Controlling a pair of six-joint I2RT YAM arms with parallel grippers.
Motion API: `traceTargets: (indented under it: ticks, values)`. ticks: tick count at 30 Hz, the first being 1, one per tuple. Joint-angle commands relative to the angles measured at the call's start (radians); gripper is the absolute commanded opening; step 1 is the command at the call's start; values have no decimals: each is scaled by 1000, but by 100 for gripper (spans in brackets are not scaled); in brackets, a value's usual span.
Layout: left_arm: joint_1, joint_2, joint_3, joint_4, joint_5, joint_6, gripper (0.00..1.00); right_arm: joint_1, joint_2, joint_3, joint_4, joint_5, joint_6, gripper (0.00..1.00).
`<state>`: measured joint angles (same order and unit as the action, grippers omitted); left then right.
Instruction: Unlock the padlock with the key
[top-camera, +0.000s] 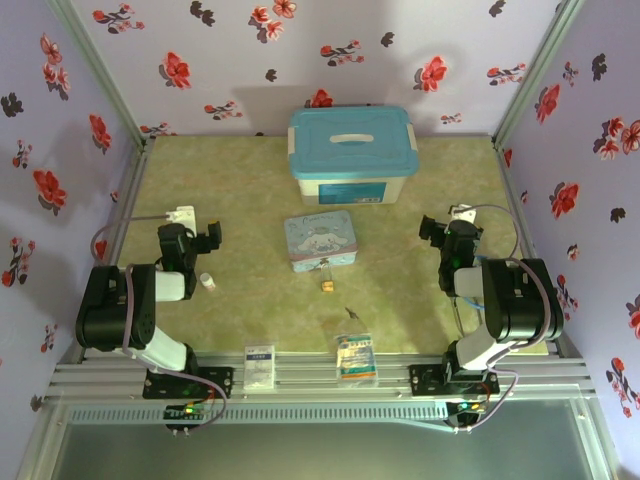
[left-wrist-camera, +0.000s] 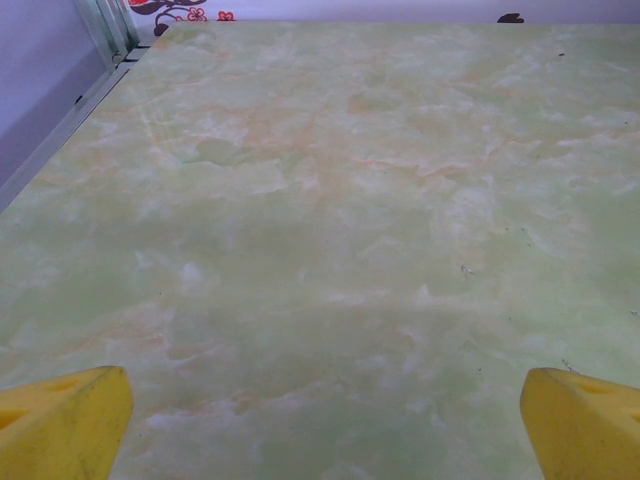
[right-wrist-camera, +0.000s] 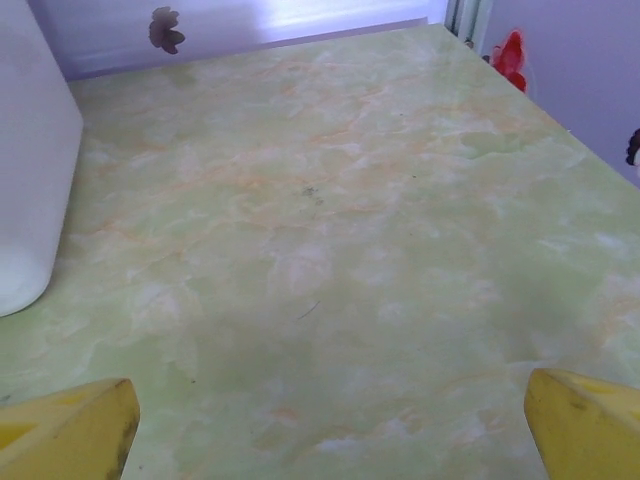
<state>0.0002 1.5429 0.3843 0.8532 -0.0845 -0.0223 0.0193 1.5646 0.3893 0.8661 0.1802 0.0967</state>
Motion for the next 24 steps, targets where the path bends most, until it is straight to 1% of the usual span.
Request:
traceTargets:
  ticks: [1, 3, 6, 8, 10, 12, 14, 15, 17, 18, 19, 20, 22, 24]
  values:
    - [7, -7, 8, 33, -9, 2, 100, -4, -4, 4, 15, -31, -17, 99]
    - [6, -67, -14, 28, -35, -4, 100, -4, -29, 0, 5, -28, -17, 99]
    - [8, -160, 50, -162, -42, -4, 100, 4, -98, -16, -21, -35, -35, 99]
    - [0, -222, 84, -278, -63, -31, 100, 12, -148, 6, -104, -41, -46, 99]
    - [1, -294, 108, -372, -110, -122, 100, 24, -203, 82, -312, -42, -25, 99]
    - [0, -345, 132, -443, -112, -190, 100, 38, -236, 174, -533, -37, 17, 99]
    - [-2, -390, 169, -526, -96, -273, 100, 52, -265, 233, -664, -17, 79, 99]
    - [-1, -414, 194, -587, -66, -332, 100, 53, -287, 246, -713, -38, 111, 99]
    - [33, -455, 262, -722, 76, -473, 100, 57, -343, 261, -787, -145, 140, 99]
    - [42, -474, 282, -750, 157, -536, 100, 65, -377, 257, -819, -194, 152, 99]
    - [36, -492, 283, -744, 234, -585, 100, 78, -412, 262, -867, -211, 171, 99]
    - [26, -508, 273, -719, 283, -635, 100, 92, -441, 261, -904, -215, 197, 99]
    - [-32, -549, 250, -706, 310, -683, 100, 131, -497, 244, -960, -246, 252, 99]
    - [-97, -575, 251, -755, 310, -678, 100, 194, -531, 239, -1031, -252, 274, 99]
